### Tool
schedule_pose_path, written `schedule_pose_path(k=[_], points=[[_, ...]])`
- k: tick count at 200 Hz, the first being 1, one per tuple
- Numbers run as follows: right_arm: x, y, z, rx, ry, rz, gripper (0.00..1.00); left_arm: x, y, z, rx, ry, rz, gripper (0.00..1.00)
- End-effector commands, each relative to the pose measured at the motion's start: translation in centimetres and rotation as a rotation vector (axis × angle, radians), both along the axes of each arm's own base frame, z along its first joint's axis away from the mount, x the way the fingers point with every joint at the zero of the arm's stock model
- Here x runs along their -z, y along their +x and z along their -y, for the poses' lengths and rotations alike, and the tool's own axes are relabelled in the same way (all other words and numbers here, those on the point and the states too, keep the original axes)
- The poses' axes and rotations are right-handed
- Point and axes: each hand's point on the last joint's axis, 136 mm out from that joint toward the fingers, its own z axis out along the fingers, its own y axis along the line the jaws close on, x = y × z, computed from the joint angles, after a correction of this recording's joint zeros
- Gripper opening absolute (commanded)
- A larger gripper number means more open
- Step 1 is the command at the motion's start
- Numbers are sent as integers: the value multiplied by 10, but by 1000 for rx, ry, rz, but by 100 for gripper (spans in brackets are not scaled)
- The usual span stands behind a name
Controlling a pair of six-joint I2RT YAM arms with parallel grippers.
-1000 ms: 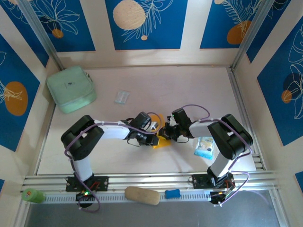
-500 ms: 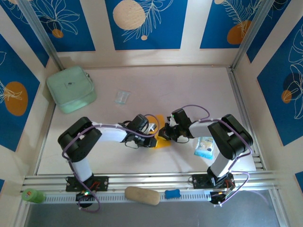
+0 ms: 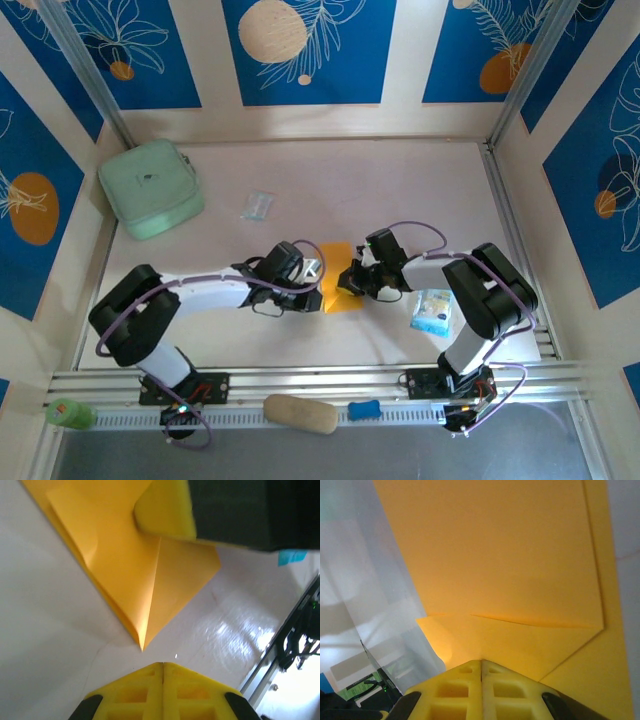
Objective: Fold a paper plane with a square sheet of paper (pick it up from the middle)
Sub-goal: Fold the triangle a second time at the center of the table.
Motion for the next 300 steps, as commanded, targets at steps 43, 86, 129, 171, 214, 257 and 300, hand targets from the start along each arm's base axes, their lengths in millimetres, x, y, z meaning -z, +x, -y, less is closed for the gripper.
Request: schedule_pose_path(k=[43,86,129,171,214,257,300], points=[[12,-10,9,11,-45,-44,3,7,25,27,-26,-37,-2,0],[12,-10,8,11,-45,-44,4,3,27,30,-16,-59,13,0],[10,-9,7,6,-39,-41,4,20,27,37,17,-36,-33,2],[-2,-5,6,-7,-30,2,4,52,21,14,0,125,-73,0],[-25,0,-5,-73,12,76,5,77,0,-8,-2,182,-124,0],[-6,-7,-15,-107,-22,41,5,75,1,-9,-2,182,-111,0],[9,4,10,-40,-63,23,4,76,2,-15,4,218,-94,0]])
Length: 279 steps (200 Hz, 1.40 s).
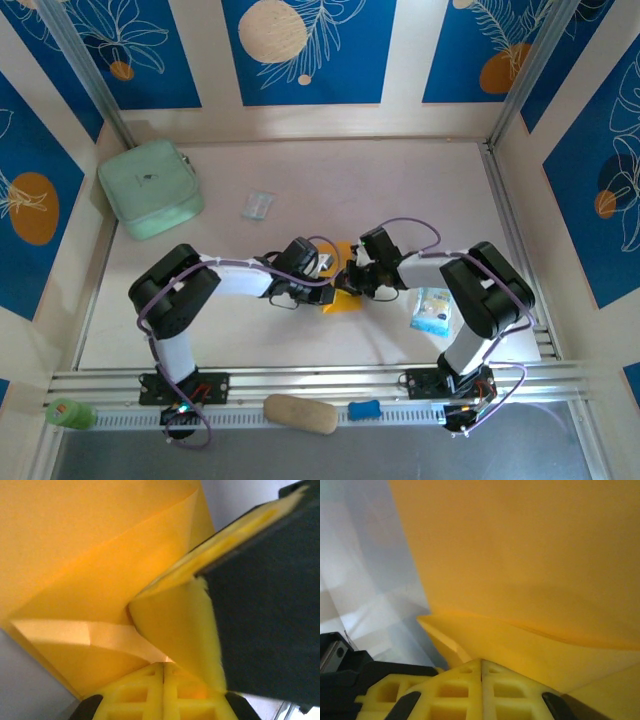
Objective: Fold a paper plane with a square sheet of paper (pick it up from the middle)
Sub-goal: Fold the triangle a second time at the center of the table.
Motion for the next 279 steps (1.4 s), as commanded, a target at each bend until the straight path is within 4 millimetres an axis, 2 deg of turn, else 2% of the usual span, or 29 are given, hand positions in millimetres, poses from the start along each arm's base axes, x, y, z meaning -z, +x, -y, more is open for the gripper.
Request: schedule_pose_path(k=[1,56,78,102,126,161,192,212,257,279], points=[[9,6,17,27,-29,-6,4,41,-23,-43,-8,208,-87,0],[0,48,48,130,40,24,4,45,-24,-43,-7,212,-97,0],[-3,57,58,168,45,34,4,45,-24,-44,-4,221,-91,0],[-25,56,53,149,80,96,5,44,-23,-44,1,220,-82,0],[-35,42,36,85,90,123,7,44,-22,-43,5,220,-79,0],[-12,23,19,29,76,46,6,42,-20,-40,12,216,-77,0],[22,10,32,76,0,-53,2,35,-17,-38,8,207,-66,0],[35,4,40,94,-27,-93,0,23,-13,-30,4,171,-50,0],[36,1,38,97,-17,-101,0,-11,6,0,1,49,-14,0],[36,1,37,99,-18,-100,0,-17,13,13,8,15,-15,1]])
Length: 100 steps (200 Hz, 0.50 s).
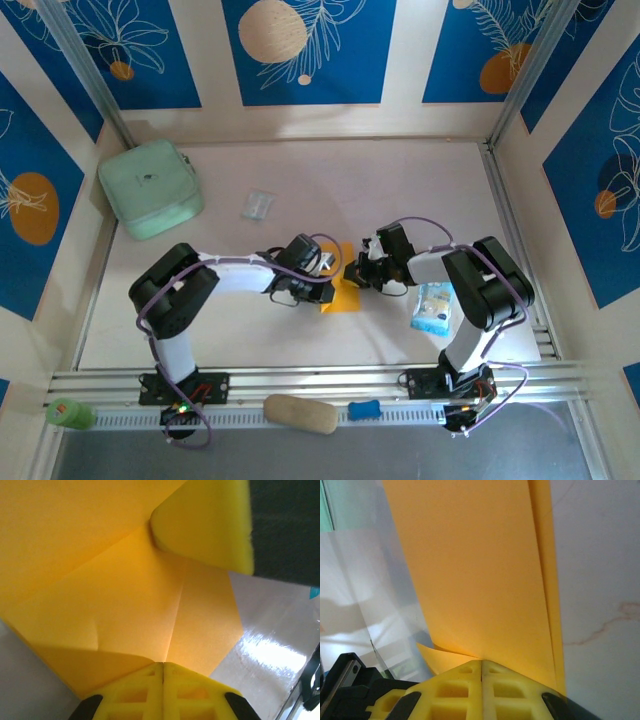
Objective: Fold a paper plane with a square sheet of paper (pick it up from the middle)
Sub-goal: Fold the triangle a second time at the center of the table.
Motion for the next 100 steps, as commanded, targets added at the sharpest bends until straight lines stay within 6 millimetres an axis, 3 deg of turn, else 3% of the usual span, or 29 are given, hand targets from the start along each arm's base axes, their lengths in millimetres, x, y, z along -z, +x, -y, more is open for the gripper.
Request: schedule_pose_path(k=[1,46,100], points=[[36,-23,17,38,-102,-126,0,-10,9,12,-4,-26,-11,1],[37,-25,17,40,-106,-134,0,1,10,19,2,-34,-35,12],[36,-25,20,44,-115,-131,0,34,-9,-17,8,137,-77,14]])
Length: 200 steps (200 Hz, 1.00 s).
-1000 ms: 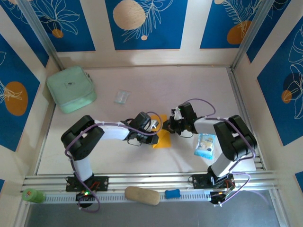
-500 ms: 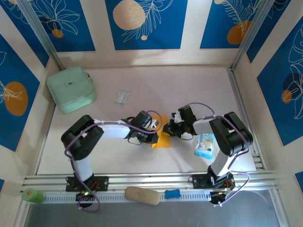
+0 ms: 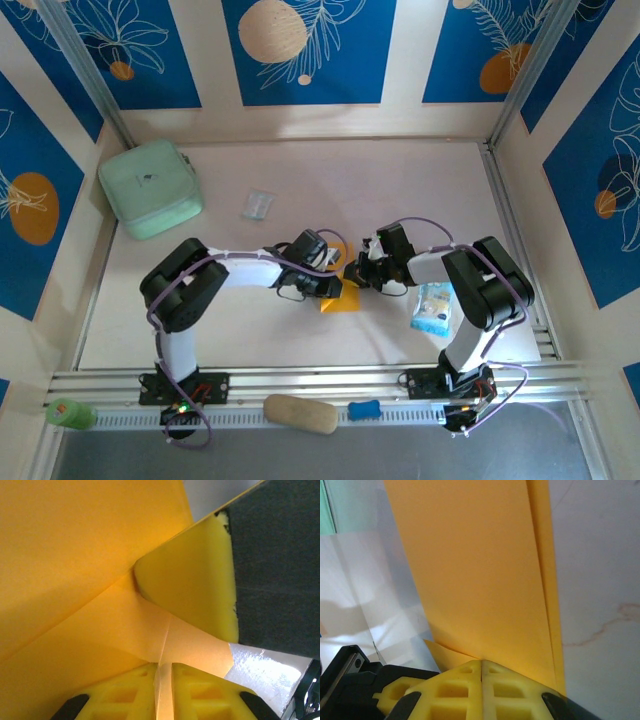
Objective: Fold a paper plane with a square sheet of paper (pick it up from the middle)
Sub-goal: Fold the triangle a second time at the center of the table.
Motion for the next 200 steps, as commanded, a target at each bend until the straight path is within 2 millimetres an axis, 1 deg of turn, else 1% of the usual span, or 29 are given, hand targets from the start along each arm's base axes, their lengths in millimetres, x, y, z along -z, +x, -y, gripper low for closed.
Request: schedule_pose_path(k=[1,22,40,55,98,134,179,200], points=[[36,-25,20,35,-120,-127,0,30,-20,-31,13,141,-64,14],[35,-25,22,38,-124,-124,0,42,-33,-47,23,186,-88,13],[35,-26,24,42,-126,-126,0,45,-42,-56,25,194,-97,12],[35,-26,24,41,-127,-124,0,42,-46,-58,24,179,-93,13],[35,-26,24,42,-125,-124,0,29,-46,-61,39,172,-63,13],[35,-26,25,44,-124,-121,0,24,-49,-63,53,167,-53,14],[34,-26,24,44,-121,-120,0,22,-56,-74,66,188,-46,13],[33,-25,24,44,-120,-118,0,20,-59,-75,70,177,-47,14]])
